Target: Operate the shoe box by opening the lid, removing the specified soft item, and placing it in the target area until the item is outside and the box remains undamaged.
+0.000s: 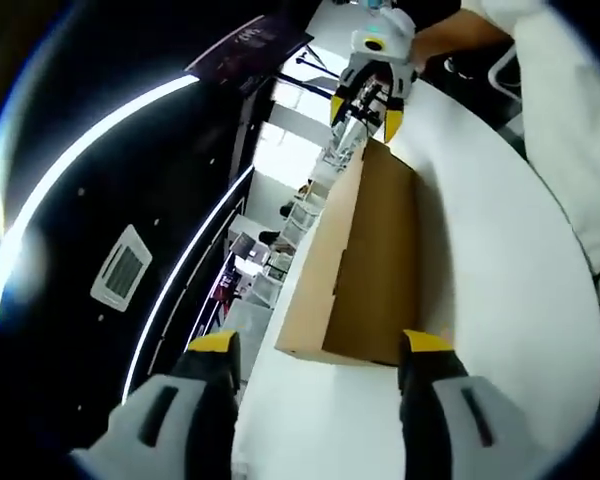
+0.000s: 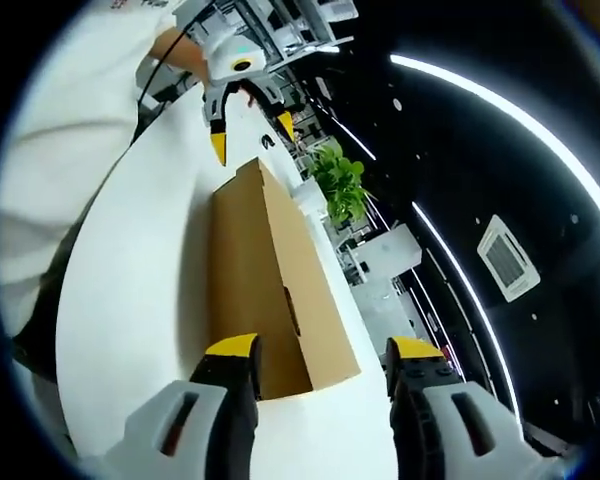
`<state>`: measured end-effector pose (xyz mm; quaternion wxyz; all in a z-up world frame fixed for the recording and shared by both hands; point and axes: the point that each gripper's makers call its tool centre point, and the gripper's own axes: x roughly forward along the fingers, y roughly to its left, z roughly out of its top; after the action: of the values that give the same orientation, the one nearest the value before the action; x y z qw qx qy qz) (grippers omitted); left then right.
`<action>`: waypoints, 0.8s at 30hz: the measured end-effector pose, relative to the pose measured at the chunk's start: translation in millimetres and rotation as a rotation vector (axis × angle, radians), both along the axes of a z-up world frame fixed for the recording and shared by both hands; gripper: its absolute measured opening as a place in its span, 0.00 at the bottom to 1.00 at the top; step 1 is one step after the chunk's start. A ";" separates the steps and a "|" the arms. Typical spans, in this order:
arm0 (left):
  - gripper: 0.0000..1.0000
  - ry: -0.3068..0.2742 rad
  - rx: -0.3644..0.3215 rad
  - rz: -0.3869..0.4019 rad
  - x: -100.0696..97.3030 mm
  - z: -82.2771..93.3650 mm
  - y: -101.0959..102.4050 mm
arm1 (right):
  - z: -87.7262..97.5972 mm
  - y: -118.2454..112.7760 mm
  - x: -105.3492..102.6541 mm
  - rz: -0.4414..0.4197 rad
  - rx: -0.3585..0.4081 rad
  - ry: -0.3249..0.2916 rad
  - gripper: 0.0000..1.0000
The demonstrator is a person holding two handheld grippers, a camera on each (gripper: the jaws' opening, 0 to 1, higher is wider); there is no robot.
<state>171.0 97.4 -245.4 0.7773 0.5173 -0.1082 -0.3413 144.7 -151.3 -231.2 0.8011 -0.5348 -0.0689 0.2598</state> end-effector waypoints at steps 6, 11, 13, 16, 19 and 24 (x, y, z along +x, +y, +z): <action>0.62 -0.062 0.086 0.020 0.4 -1.0 -2.4 | -6.0 -0.4 -3.3 -0.011 0.002 0.013 0.53; 0.55 -0.093 0.091 0.042 2.4 1.2 -4.0 | -12.1 -1.2 -5.4 -0.021 -0.033 -0.005 0.55; 0.55 -0.072 0.068 0.045 2.2 0.1 -5.1 | -14.5 -2.4 -5.5 -0.030 -0.049 -0.007 0.55; 0.55 -0.066 0.059 0.046 2.0 -0.8 -4.8 | -17.6 -2.4 -6.2 -0.031 -0.067 -0.007 0.54; 0.55 -0.078 0.074 0.056 3.6 -1.2 -2.7 | -17.3 -2.2 -6.6 -0.034 -0.075 -0.014 0.52; 0.56 -0.072 0.057 0.067 6.9 0.2 -1.9 | -16.3 -1.1 -5.5 -0.036 -0.061 -0.019 0.52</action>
<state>177.9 95.6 -245.2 0.7689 0.5546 -0.1089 -0.2989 139.2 -152.3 -247.5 0.7881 -0.5628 -0.0590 0.2422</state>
